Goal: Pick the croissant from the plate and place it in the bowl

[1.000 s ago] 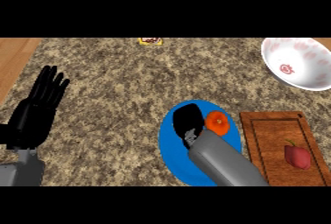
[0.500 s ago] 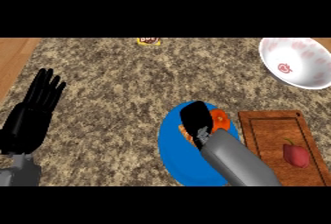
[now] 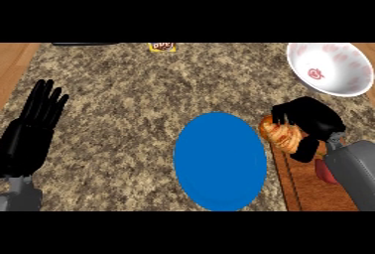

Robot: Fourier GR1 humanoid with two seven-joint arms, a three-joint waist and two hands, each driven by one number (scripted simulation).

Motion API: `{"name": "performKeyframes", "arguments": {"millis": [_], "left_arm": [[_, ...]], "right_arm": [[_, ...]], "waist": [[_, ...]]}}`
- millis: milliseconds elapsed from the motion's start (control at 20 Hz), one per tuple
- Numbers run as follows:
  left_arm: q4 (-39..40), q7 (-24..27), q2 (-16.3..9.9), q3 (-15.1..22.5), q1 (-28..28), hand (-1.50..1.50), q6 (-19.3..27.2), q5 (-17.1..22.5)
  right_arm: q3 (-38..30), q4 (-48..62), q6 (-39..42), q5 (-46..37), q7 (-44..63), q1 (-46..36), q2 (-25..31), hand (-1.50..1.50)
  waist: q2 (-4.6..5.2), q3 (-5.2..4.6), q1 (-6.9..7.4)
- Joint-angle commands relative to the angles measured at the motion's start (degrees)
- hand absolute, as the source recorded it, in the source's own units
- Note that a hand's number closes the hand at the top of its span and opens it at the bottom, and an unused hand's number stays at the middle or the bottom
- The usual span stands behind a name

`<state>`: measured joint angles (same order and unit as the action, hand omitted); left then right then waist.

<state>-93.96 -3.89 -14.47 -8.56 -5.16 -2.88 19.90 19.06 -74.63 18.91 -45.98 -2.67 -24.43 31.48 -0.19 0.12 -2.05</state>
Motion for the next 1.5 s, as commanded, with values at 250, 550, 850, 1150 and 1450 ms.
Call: {"name": "performKeyframes", "arguments": {"millis": [250, 550, 850, 1150, 1450], "left_arm": [[0.4, -0.4, 1.2, 1.2, -0.7, 0.00, 0.6, -1.2], [1.1, -1.6, 1.0, 1.0, -3.1, 0.00, 0.8, -1.6], [5.7, 2.1, 1.3, 0.6, -4.5, 0.00, -2.0, -1.7], [6.2, 0.5, 1.2, 0.2, -6.9, 0.00, -1.9, -1.0], [2.0, -0.4, 3.1, 2.9, -4.7, 0.00, -1.2, -2.2]], "right_arm": [[-19.2, -11.0, -3.8, 8.3, -2.0, 5.0, 11.2, 1.50], [-28.2, -5.8, -3.7, 9.1, -0.7, 1.3, 14.2, 1.50], [-32.7, 10.9, -7.1, 9.5, -4.5, -8.2, 13.8, 1.50], [-33.2, 31.6, -13.3, 6.2, -9.3, -21.5, 13.2, 1.50], [-35.9, 47.1, -18.8, 5.6, -14.8, -28.3, 12.9, 1.50]], "waist": [[-0.23, -0.15, 0.52], [0.19, -0.13, 1.89], [0.49, -0.11, 2.75], [0.96, -0.07, 4.11], [1.49, 0.07, 5.96]]}}
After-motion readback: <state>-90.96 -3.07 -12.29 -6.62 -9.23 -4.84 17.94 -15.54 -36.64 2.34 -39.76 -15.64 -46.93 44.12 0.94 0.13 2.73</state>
